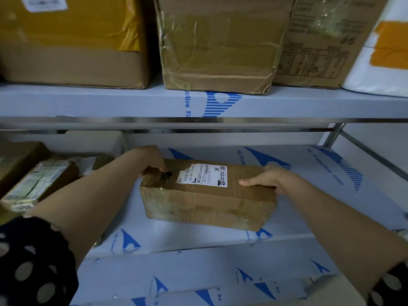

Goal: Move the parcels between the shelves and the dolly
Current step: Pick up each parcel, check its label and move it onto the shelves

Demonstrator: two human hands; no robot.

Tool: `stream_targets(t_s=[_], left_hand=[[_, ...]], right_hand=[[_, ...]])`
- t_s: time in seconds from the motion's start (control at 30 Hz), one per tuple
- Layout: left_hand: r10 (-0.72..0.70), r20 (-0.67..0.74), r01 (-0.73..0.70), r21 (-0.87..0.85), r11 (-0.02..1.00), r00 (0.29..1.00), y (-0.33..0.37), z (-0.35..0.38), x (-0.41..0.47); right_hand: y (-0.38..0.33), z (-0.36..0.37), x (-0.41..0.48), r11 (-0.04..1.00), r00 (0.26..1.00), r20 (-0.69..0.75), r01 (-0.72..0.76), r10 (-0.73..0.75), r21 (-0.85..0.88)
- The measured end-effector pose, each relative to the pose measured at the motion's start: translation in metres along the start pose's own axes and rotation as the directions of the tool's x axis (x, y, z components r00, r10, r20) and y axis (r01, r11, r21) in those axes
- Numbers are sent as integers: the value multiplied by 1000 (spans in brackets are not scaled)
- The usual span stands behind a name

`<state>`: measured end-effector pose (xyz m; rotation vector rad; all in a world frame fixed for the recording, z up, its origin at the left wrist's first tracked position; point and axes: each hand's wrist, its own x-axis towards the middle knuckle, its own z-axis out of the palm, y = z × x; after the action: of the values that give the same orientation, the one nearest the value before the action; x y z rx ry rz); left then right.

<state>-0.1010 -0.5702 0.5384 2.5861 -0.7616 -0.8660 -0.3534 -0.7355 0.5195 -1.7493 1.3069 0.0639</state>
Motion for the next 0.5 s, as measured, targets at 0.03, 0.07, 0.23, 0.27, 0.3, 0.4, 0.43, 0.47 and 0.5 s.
stream_targets(t_s=[0.03, 0.07, 0.23, 0.27, 0.3, 0.4, 0.43, 0.47, 0.5], left_hand=[[-12, -12, 11, -25, 1000, 1000, -3, 0, -9], [-27, -30, 25, -47, 999, 999, -6, 1, -20], [-81, -187, 67, -79, 995, 979, -28, 9, -86], [-97, -205, 81, -87, 993, 974, -34, 12, -101], [-114, -220, 93, -102, 990, 969, -41, 15, -117], [-212, -272, 176, -153, 972, 939, -67, 29, -172], [-258, -285, 216, -169, 962, 923, -78, 34, -192], [-306, -287, 260, -187, 947, 908, -89, 39, -212], [-355, -288, 302, -212, 929, 889, -102, 43, -231]], right_hand=[[-1, 0, -6, 1000, 1000, -3, 9, -9, -13], [-2, 0, -15, 1000, 1000, -2, 15, -15, -25], [0, 1, -57, 990, 994, 50, 97, -92, -102], [2, 3, -65, 983, 991, 63, 129, -122, -131], [3, 4, -73, 974, 985, 78, 162, -151, -160], [6, 16, -107, 936, 960, 145, 269, -241, -226], [7, 23, -116, 924, 948, 182, 299, -260, -238], [8, 32, -126, 914, 937, 215, 325, -276, -243], [7, 43, -136, 903, 926, 242, 348, -290, -251]])
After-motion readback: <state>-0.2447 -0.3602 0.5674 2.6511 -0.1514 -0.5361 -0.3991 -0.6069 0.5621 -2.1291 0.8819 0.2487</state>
